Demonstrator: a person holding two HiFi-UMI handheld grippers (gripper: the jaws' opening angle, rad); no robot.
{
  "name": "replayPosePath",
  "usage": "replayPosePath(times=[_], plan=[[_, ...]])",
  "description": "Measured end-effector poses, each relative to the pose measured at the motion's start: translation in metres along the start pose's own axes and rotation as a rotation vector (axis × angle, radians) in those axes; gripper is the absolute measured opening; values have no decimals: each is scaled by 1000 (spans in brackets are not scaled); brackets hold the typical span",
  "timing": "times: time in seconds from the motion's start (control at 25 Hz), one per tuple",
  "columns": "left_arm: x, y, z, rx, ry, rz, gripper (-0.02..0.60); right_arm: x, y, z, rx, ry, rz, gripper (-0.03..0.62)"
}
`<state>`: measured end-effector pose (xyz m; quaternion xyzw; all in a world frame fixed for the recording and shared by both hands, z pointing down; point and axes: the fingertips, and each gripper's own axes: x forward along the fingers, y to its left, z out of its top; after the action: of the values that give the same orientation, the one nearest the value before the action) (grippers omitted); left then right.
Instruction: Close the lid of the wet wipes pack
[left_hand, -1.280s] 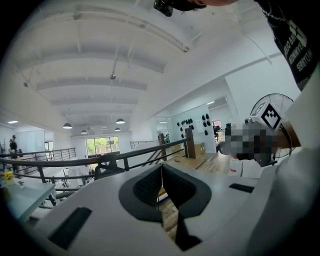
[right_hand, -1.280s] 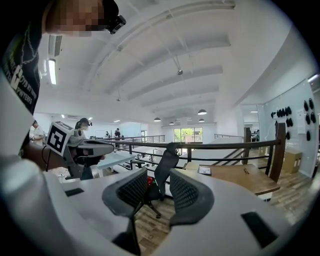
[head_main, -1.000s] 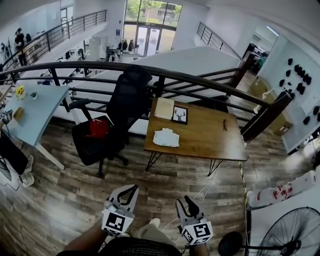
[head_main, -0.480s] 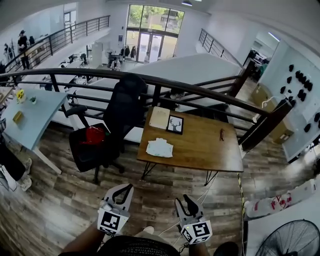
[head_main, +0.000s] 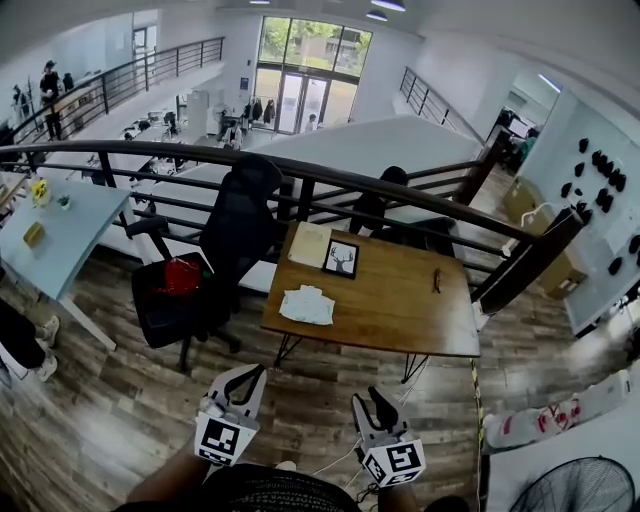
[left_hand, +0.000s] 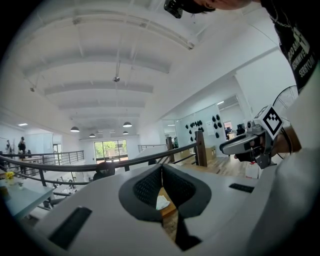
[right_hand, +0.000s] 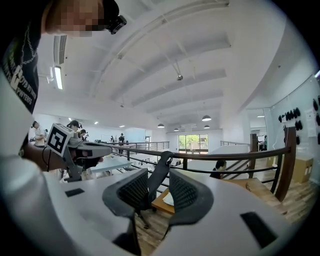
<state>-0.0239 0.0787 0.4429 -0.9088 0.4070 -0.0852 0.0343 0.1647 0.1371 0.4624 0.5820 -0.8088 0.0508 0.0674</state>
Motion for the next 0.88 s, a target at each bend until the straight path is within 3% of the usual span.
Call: replayPosePath(times=[0.32, 0.68, 0.88], plan=[[9, -12, -6, 1, 16, 4, 28, -2, -22, -7, 18, -1, -7, 130], [0, 3, -7, 5, 19, 58, 28, 13, -7, -14, 30, 16, 37, 130], [12, 13, -4, 6, 13, 51, 28, 30, -2, -14, 32, 26, 54, 130]])
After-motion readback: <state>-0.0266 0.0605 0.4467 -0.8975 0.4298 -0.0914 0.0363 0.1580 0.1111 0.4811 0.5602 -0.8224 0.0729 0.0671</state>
